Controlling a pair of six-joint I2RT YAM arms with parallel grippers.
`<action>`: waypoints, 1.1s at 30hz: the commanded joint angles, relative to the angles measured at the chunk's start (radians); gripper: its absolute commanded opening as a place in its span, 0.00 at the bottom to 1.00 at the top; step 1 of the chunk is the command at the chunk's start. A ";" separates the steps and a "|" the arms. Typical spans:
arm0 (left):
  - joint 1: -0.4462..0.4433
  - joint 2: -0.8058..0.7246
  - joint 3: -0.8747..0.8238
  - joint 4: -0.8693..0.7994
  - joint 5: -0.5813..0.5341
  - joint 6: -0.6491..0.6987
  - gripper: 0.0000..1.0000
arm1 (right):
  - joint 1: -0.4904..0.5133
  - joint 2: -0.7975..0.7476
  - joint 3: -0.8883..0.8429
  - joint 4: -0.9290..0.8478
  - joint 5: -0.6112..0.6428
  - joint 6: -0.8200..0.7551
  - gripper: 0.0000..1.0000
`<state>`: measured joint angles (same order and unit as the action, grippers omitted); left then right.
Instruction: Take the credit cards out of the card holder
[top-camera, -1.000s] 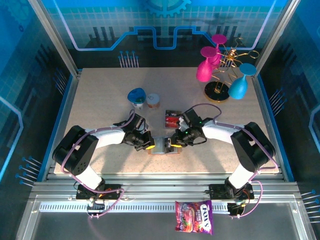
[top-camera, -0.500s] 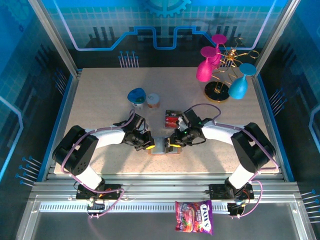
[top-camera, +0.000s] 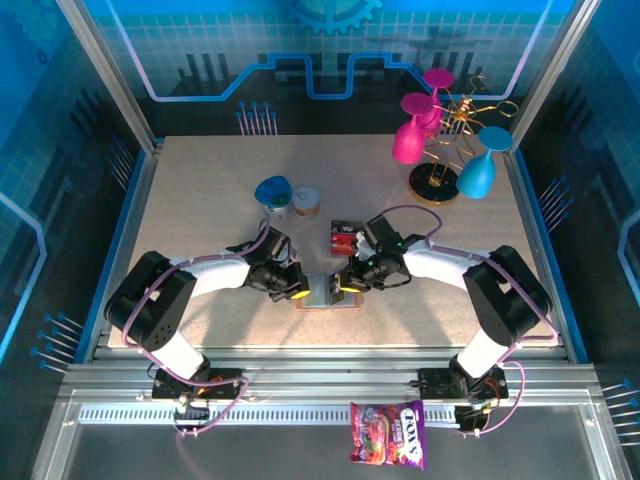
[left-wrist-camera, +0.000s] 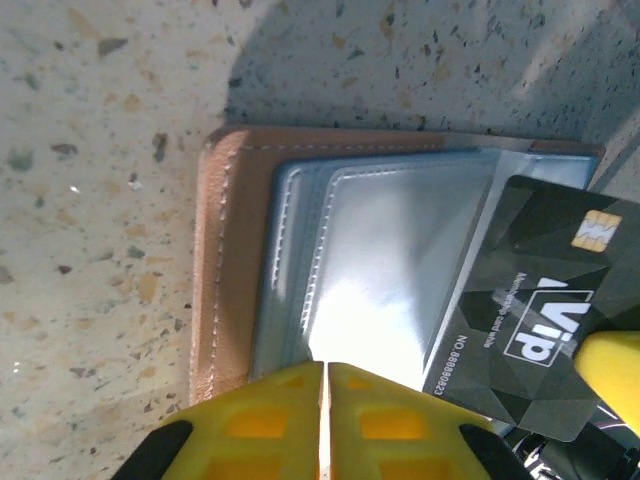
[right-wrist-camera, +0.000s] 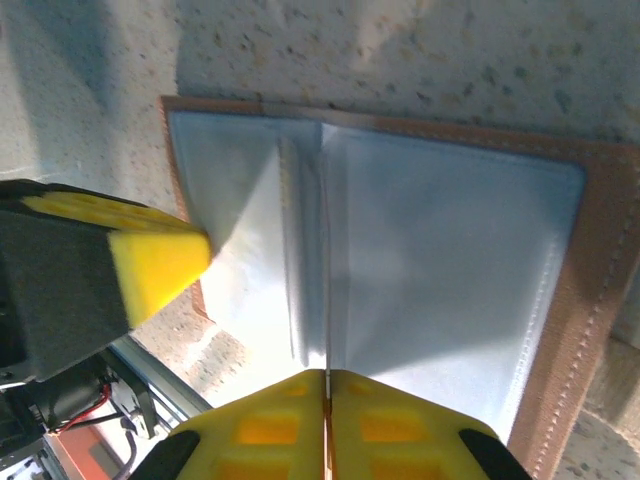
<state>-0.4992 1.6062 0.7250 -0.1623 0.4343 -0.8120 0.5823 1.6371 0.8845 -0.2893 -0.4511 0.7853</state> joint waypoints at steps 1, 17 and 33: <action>0.007 -0.042 0.001 -0.041 0.000 0.013 0.12 | 0.010 -0.040 0.025 -0.035 0.010 -0.004 0.10; 0.046 -0.144 -0.002 -0.080 -0.031 0.030 0.15 | -0.006 -0.081 0.198 -0.347 0.134 -0.360 0.05; 0.092 -0.233 -0.029 -0.128 -0.049 0.054 0.15 | -0.001 -0.058 0.411 -0.634 0.303 -1.139 0.00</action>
<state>-0.4191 1.3952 0.7132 -0.2455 0.3962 -0.7967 0.5816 1.5818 1.2472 -0.8280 -0.1837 -0.1162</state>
